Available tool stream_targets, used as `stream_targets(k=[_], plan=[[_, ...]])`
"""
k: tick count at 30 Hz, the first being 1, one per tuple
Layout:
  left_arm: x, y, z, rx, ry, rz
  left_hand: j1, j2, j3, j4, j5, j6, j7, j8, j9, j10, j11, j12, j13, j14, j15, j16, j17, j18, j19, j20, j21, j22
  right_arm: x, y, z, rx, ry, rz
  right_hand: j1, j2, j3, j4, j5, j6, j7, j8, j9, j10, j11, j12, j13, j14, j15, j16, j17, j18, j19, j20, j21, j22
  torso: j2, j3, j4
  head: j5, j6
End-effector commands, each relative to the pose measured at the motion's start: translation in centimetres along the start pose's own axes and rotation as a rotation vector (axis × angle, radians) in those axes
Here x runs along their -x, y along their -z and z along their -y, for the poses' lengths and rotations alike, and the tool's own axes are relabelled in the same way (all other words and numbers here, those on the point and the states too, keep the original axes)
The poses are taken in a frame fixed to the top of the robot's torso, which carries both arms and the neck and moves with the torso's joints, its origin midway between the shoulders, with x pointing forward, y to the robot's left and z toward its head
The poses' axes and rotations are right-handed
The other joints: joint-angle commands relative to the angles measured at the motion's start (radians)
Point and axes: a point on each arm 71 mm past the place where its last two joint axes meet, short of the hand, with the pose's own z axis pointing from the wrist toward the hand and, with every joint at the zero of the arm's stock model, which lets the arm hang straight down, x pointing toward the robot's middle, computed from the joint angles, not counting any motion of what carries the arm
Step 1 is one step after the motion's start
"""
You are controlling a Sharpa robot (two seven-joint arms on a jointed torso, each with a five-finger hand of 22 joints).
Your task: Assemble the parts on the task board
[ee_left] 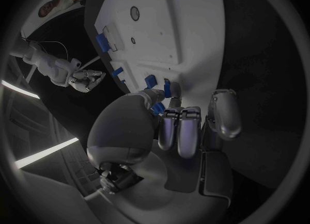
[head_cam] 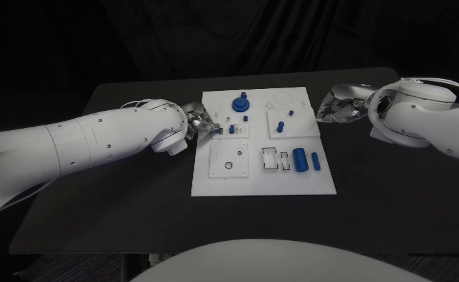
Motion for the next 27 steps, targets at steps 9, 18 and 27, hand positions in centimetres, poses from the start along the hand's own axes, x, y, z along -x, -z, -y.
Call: stream_targets(k=[9,18,27], plan=[[-0.56,-0.06,0.12,-0.003,-0.001,-0.026,-0.008,0.005,0.007,0.001,-0.001,-0.003,-0.002,0.001,0.000,0.102,0.000,-0.001,0.263,0.104,0.003,0.003,0.263,0.010,-0.007,0.001,-0.007,0.157,-0.16,-0.05,0.05,-0.009,0.002,-0.007,0.008,0.003,0.000,-0.004,0.000,0.006,-0.002,0.000,0.001,0.076,0.009,-0.004,0.236,0.088,0.009,-0.003,0.218,0.013,-0.007,0.002,-0.002,0.167,0.000,0.0005,-0.0003,0.001,0.000],[-0.73,-0.08,0.17,-0.001,-0.005,-0.039,-0.008,0.006,0.007,0.001,-0.001,-0.004,-0.002,0.001,0.000,0.102,0.000,-0.001,0.263,0.104,0.003,0.003,0.263,0.010,-0.007,0.001,-0.008,0.157,-0.16,-0.04,0.14,-0.012,0.002,-0.007,0.008,0.003,0.000,-0.004,0.000,0.006,-0.002,0.000,0.001,0.076,0.009,-0.004,0.236,0.088,0.009,-0.003,0.218,0.013,-0.007,0.002,-0.002,0.167,0.000,0.0007,-0.0009,0.001,0.000],[-0.83,-0.14,0.18,0.000,-0.008,-0.046,-0.010,0.010,0.010,0.000,-0.003,-0.007,-0.001,-0.001,-0.001,0.102,0.001,-0.001,0.263,0.104,0.003,0.003,0.263,0.011,-0.008,0.001,-0.010,0.156,-0.17,-0.03,0.14,-0.012,0.002,-0.008,0.008,0.003,0.000,-0.004,0.000,0.006,-0.002,0.000,0.001,0.076,0.009,-0.004,0.236,0.088,0.009,-0.003,0.218,0.013,-0.007,0.002,-0.002,0.167,0.000,0.0003,0.0006,-0.001,0.000]])
